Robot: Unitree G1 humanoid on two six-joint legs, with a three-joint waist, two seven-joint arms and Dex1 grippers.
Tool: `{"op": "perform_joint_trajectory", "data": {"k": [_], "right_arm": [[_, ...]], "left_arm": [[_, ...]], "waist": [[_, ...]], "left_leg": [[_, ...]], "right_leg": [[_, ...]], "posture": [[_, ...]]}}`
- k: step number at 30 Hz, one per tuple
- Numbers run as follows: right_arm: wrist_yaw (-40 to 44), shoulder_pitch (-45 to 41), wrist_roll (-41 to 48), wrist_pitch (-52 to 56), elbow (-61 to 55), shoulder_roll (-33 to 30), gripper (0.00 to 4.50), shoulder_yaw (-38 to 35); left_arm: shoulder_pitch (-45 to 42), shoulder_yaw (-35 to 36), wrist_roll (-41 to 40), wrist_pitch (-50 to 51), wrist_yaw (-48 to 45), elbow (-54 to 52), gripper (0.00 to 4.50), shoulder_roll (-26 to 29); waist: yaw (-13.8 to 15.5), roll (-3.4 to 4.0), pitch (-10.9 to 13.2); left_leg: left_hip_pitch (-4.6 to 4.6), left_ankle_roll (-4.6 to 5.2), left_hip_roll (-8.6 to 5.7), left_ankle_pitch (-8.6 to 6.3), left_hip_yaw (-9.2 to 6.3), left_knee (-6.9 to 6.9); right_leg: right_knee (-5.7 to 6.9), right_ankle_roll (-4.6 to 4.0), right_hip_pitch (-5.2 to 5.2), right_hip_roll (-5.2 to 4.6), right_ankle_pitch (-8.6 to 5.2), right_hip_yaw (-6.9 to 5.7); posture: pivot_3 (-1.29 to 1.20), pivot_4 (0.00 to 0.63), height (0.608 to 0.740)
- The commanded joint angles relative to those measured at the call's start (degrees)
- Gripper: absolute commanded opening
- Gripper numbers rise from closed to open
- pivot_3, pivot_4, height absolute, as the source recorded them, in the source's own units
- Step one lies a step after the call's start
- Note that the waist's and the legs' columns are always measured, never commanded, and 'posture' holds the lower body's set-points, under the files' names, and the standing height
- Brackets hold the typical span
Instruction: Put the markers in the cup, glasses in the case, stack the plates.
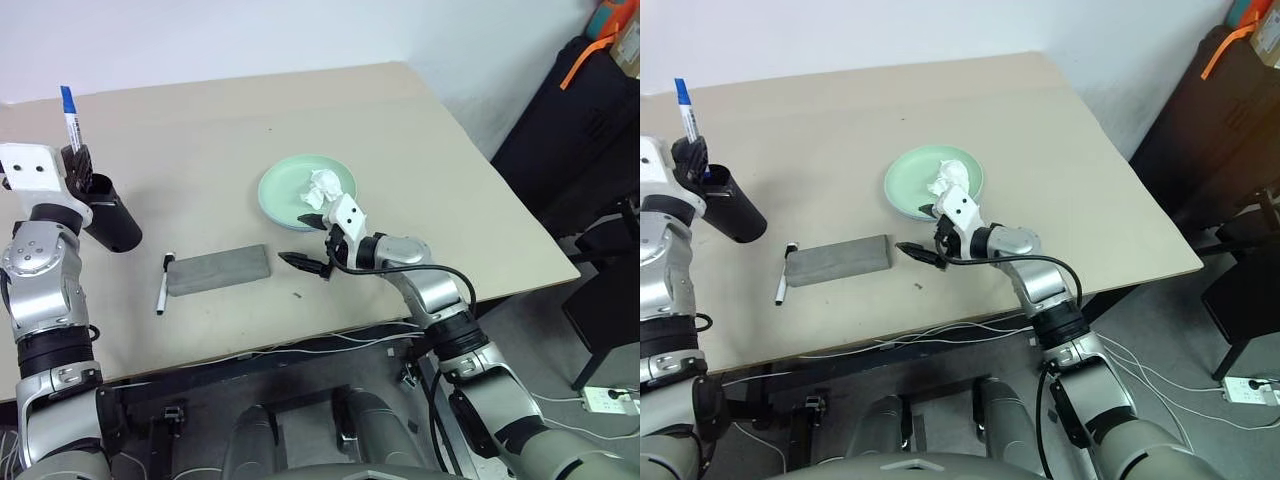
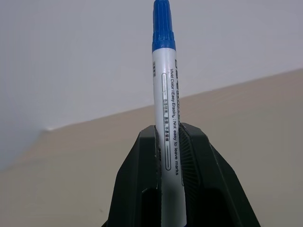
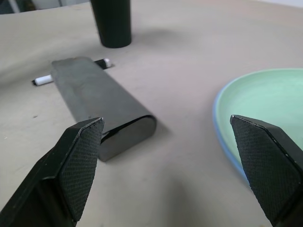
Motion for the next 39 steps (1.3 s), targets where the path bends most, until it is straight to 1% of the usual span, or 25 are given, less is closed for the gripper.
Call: {"op": "perform_joint_trajectory", "data": {"k": [1,9,14,23,25,26,28,33,35,39], "right_arm": [[-0.6,-0.1,0.5,-0.2,-3.0,0.0,4.50,-0.9],[-1.4,-0.4,0.3,-0.9,-2.3,-0.1,4.50,-1.0],[-1.5,-1.0,0.1,-1.3,-1.5,0.0,4.50,-1.0],[-1.7,-1.4,-0.8,-2.3,-0.6,0.1,4.50,-0.6],[-1.6,-1.2,-0.8,-2.3,-0.7,0.0,4.50,-0.5],[-1.6,-1.3,-0.8,-2.3,-0.7,0.0,4.50,-0.6],[-1.6,-1.3,-0.8,-2.4,-0.6,0.1,4.50,-0.5],[-1.7,-1.2,-1.0,-2.6,-0.5,0.5,4.50,-0.5],[-1.6,-1.0,-0.9,-2.6,-0.7,0.6,4.50,-0.5],[-1.5,-0.8,-0.7,-2.4,-0.9,0.9,4.50,-0.6]], "left_arm": [[0.8,0.5,0.5,-2.1,1.6,-0.7,0.27,0.6],[4.2,1.0,-0.2,-2.6,2.7,-0.3,0.27,0.4],[4.4,0.4,-0.4,-3.6,2.8,1.1,0.27,-0.2],[5.2,1.0,-1.3,-3.1,3.5,0.4,0.27,-0.6],[5.5,0.9,-1.4,-3.0,3.8,0.1,0.99,-0.5],[5.5,0.9,-1.6,-2.9,3.9,-0.1,1.24,-0.5],[5.8,0.8,-1.8,-2.8,3.9,-0.5,1.93,-0.6],[6.2,0.7,-1.8,-2.4,4.1,-1.3,3.70,-0.5],[6.3,0.7,-1.9,-2.2,4.2,-1.5,4.47,-0.4],[6.0,1.2,-2.3,-0.9,4.8,-3.0,4.47,0.0]], "waist": [[0.0,0.00,0.0],[0.0,0.00,0.0],[0.1,0.00,0.0],[0.1,0.00,0.0],[0.1,0.00,0.0],[0.1,0.00,0.0],[0.1,0.00,0.0],[0.1,0.00,0.0],[0.1,0.00,0.0],[0.1,0.00,0.0]], "left_leg": [[0.00,0.00,0.00,0.00,0.00,0.00],[0.04,0.00,0.00,0.00,0.01,0.01],[0.03,0.00,0.00,0.00,0.01,0.02],[0.05,0.00,0.00,0.00,0.01,0.02],[0.05,0.00,0.00,0.00,0.01,0.02],[0.05,0.00,0.00,0.00,0.01,0.02],[0.05,0.00,0.00,0.00,0.01,0.02],[0.08,0.00,0.00,0.00,0.01,0.02],[0.08,0.00,0.00,0.00,0.01,0.02],[0.09,0.00,0.00,0.00,0.01,0.02]], "right_leg": [[0.00,0.01,0.01,-0.01,0.00,0.00],[0.01,0.02,0.03,-0.01,0.02,0.00],[0.01,0.02,0.04,-0.01,0.02,-0.01],[0.02,0.03,0.05,-0.02,0.02,0.00],[0.01,0.03,0.05,-0.02,0.02,0.00],[0.01,0.03,0.05,-0.02,0.02,0.00],[0.01,0.03,0.06,-0.02,0.02,0.00],[0.02,0.02,0.07,-0.02,0.02,0.00],[0.02,0.02,0.07,-0.02,0.02,0.00],[0.02,0.01,0.08,-0.02,0.03,0.00]], "posture": [[0.00,0.150,0.733],[0.00,0.150,0.733],[0.00,0.150,0.733],[0.00,0.150,0.733],[0.00,0.150,0.733],[0.00,0.150,0.733],[0.00,0.150,0.733],[0.00,0.150,0.733],[0.00,0.150,0.733],[0.00,0.150,0.733]]}}
